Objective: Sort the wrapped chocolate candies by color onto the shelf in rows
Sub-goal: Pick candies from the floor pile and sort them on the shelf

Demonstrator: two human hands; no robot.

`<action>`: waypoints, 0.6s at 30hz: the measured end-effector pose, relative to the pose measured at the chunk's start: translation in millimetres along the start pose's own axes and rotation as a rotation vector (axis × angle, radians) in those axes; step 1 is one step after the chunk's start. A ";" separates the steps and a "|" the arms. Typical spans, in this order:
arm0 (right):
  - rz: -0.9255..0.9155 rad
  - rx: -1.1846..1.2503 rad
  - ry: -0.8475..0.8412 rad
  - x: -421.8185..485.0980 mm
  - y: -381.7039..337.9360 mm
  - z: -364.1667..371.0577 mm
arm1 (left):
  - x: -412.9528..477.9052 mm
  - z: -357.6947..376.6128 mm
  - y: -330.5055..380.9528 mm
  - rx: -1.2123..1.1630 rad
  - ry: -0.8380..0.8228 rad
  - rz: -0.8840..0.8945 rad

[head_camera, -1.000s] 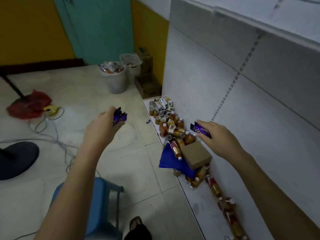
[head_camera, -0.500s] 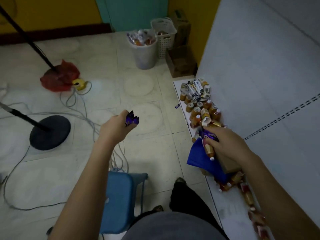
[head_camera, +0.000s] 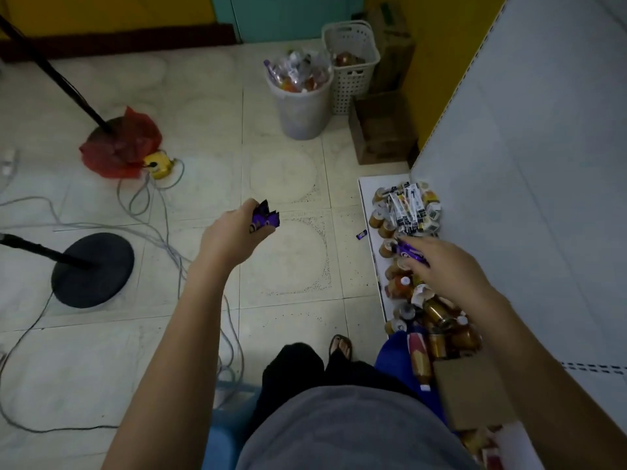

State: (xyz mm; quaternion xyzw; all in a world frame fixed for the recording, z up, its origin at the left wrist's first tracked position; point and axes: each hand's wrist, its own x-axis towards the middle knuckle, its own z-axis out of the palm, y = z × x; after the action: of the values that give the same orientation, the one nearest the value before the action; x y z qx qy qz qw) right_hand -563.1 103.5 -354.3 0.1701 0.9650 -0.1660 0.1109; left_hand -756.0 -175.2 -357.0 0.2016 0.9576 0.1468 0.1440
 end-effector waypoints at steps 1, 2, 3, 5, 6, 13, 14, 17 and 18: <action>-0.003 0.005 0.005 17.4 1.9 -8.4 | 16.3 -4.6 2.5 -0.005 0.006 -0.005; -0.005 0.015 0.014 34.8 3.0 -16.2 | 33.2 -8.7 4.1 -0.013 0.017 -0.009; -0.007 0.023 0.022 52.1 3.8 -23.5 | 50.8 -12.4 5.0 -0.021 0.032 -0.010; 0.000 0.031 0.036 86.8 3.3 -38.8 | 86.6 -20.4 7.5 -0.030 0.061 -0.001; 0.004 0.037 0.048 104.8 3.4 -45.9 | 105.8 -24.7 9.1 -0.032 0.071 0.011; 0.013 0.094 0.302 234.1 -6.9 -111.5 | 268.1 -86.1 31.6 -0.102 0.197 0.146; 0.018 0.108 0.351 251.9 -12.0 -126.0 | 292.3 -102.8 37.4 -0.111 0.222 0.181; 0.019 0.140 0.503 299.3 -31.2 -178.4 | 362.4 -162.5 61.3 -0.131 0.314 0.322; 0.015 0.142 0.563 311.9 -38.2 -198.5 | 382.5 -185.1 73.8 -0.115 0.357 0.373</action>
State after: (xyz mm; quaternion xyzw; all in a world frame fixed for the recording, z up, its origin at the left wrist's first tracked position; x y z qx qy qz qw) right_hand -894.5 231.6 -245.1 0.2242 0.9424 -0.1787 -0.1722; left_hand -1128.2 12.0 -245.5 0.3371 0.9042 0.2584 -0.0453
